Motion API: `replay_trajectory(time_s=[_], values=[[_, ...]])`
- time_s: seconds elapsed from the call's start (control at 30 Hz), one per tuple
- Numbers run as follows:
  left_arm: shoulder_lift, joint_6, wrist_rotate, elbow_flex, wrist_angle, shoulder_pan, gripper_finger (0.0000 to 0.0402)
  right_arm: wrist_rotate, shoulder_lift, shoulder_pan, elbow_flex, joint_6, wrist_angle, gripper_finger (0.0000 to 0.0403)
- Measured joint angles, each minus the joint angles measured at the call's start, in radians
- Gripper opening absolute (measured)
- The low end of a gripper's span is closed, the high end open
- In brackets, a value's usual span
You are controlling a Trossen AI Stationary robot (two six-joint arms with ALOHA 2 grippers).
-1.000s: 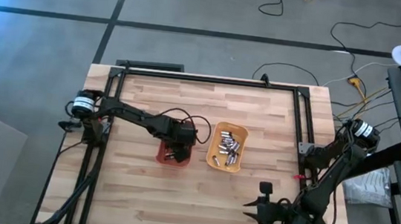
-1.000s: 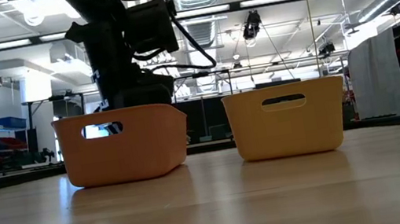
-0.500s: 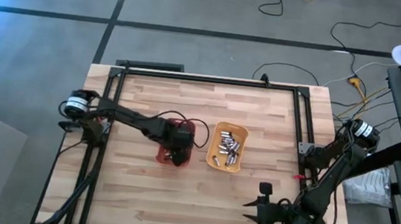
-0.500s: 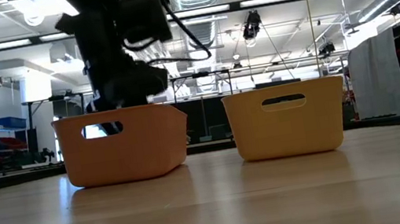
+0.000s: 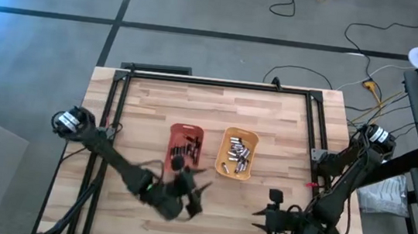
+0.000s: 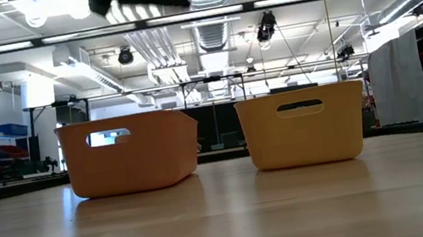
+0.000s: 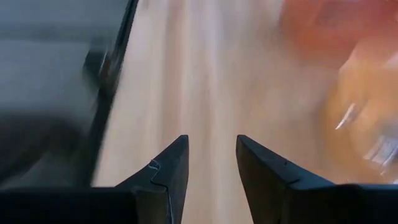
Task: Sort batteries
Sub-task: Put the black-silver battery into the yellow bin
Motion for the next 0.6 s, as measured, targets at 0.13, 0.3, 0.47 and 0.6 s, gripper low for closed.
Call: replay_trajectory(time_s=[0.13,0.3,0.47,0.6], values=[[0.024,0.098,-0.025,-0.01,0.06,-0.045,0.0189,-0.318,-0.014,-0.009,0.073,0.386,-0.422,0.0129],[0.042,0.06,-0.035,-0.02,0.055,-0.028,0.0189,-0.444,-0.014,-0.01,0.058,0.861,-0.606,0.0136],[0.063,0.009,-0.036,-0.024,0.047,0.017,0.0192,-0.73,0.007,0.019,0.001,0.944,-0.554,0.0134],[0.071,-0.015,-0.037,-0.025,0.048,0.03,0.0192,-0.761,0.024,0.03,-0.071,0.987,-0.485,0.0128]])
